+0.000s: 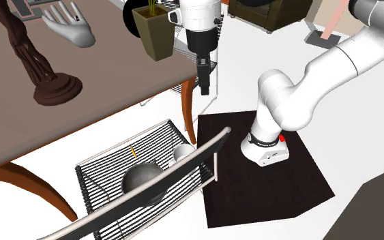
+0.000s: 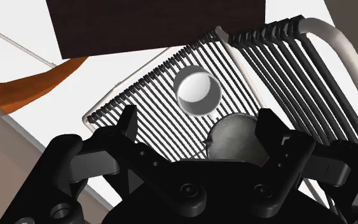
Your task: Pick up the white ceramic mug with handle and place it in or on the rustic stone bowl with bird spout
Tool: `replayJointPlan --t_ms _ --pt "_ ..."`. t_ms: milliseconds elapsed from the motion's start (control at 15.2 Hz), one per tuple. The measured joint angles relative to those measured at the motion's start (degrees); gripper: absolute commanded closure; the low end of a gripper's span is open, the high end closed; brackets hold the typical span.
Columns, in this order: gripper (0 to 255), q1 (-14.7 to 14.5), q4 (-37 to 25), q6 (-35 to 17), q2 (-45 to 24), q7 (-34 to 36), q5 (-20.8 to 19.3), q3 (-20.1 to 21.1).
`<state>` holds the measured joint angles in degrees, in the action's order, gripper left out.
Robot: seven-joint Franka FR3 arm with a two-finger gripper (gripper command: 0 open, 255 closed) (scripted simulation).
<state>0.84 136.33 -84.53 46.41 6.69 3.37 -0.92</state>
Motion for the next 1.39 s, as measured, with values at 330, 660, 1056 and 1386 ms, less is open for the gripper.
replayJointPlan --t_ms 330,660,1056,1386 --pt "0 0.0 6.2 -6.5 0.3 -0.1 -0.2 0.5" --pt "0 -0.2 14.7 -17.4 -1.0 0.2 -0.1 1.7" --pt "0 -0.2 23.3 -33.1 -6.6 0.4 -0.3 2.8" --pt "0 0.0 27.0 -47.5 -16.1 0.7 -0.8 3.7"
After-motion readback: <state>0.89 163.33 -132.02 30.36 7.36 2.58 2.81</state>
